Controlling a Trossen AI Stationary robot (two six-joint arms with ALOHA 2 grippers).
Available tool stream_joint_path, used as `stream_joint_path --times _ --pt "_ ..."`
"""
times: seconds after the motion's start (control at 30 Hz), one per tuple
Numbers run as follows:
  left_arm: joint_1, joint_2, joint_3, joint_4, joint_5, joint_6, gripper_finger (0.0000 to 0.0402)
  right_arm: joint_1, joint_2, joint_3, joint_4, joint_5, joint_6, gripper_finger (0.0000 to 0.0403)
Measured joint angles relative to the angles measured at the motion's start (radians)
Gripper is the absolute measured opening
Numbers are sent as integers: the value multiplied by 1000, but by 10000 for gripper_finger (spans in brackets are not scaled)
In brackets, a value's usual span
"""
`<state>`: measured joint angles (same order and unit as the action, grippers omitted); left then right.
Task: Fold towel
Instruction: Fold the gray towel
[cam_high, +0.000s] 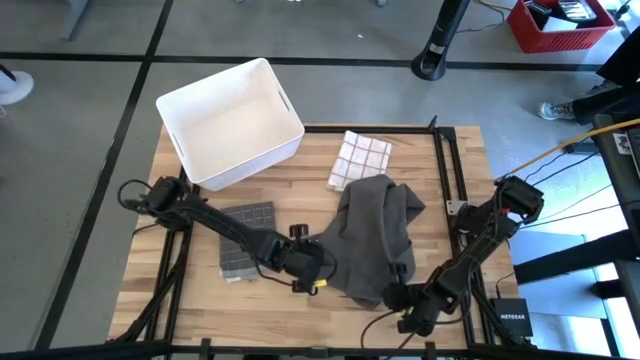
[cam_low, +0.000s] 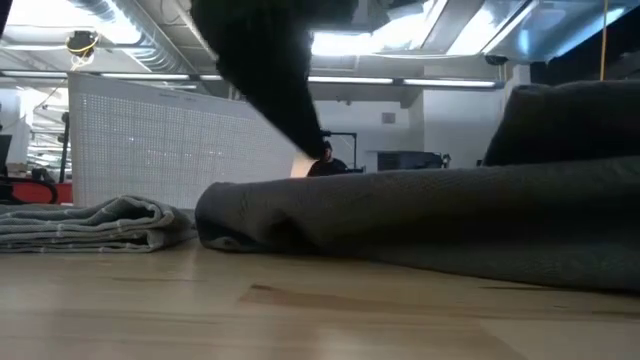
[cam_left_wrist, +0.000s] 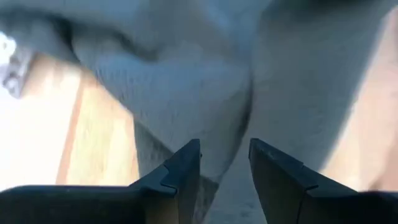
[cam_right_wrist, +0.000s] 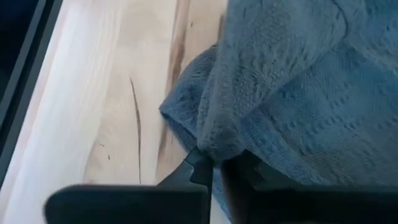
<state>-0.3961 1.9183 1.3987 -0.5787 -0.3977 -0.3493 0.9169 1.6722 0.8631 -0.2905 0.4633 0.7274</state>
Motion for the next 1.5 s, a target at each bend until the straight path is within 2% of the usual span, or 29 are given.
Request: stream_joint_path --times 0.17,0.43,0.67,0.83,0.93,1.07,1.17,1.33,1.4,1.5 --pt "7 38 0 -61 86 15 130 0 0 0 -1 43 31 60" --pt "-10 40 0 -92 119 15 130 -1 0 0 -1 117 49 105" --pt "-7 102 0 -93 226 18 130 -1 0 0 0 118 78 159" --pt "-9 129 0 -86 286 36 119 -1 0 0 0 108 75 183" --pt "-12 130 1 -83 288 37 85 -1 0 0 0 107 30 188" --pt "-11 130 1 -83 290 43 15 -1 0 15 -25 66 16 188" --pt "-13 128 8 -94 273 17 11 -1 -10 75 -104 29 1 188" --pt "-30 75 43 -131 192 10 4 0 -47 191 -279 32 -26 189" --pt "-42 36 66 -148 137 16 4 0 -62 223 -303 78 -74 189" --pt "-52 -17 82 -145 73 35 3 -3 -71 250 -299 220 -193 189"
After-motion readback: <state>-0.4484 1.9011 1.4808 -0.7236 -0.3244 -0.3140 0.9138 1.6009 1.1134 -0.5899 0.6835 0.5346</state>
